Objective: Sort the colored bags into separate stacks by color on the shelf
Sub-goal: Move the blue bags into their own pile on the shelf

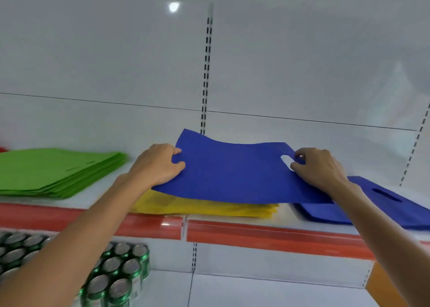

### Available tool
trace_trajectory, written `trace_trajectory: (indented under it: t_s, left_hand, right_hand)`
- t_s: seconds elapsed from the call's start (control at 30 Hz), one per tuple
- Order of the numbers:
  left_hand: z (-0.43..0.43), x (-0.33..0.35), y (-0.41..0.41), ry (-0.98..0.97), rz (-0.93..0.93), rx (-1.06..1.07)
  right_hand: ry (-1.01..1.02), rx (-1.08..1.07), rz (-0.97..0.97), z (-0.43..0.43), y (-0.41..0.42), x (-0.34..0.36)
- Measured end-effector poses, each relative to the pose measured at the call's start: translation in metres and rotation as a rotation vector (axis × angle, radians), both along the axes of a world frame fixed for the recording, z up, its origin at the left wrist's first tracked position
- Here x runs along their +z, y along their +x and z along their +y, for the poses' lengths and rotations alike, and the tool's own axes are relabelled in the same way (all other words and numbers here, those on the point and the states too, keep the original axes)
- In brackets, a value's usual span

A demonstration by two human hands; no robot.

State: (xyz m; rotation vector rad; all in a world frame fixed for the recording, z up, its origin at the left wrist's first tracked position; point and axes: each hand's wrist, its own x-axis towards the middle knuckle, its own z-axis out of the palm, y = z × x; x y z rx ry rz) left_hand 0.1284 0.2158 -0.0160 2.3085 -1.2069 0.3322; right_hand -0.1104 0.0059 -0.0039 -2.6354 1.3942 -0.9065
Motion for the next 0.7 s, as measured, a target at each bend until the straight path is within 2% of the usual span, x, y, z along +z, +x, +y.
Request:
trace_trajectory:
  t_s: [0.3,0.7]
  left_hand:
    - [0.153,-0.008,0.145,0.056,0.021,0.057]
    - [0.264,-0.019,0.288,-0.025,0.036,0.121]
  right_hand:
    - [0.014,0.085,0.041,0.132,0.167,-0.003]
    - [-0.054,0.149,0.074,0.227,0.326,0.003]
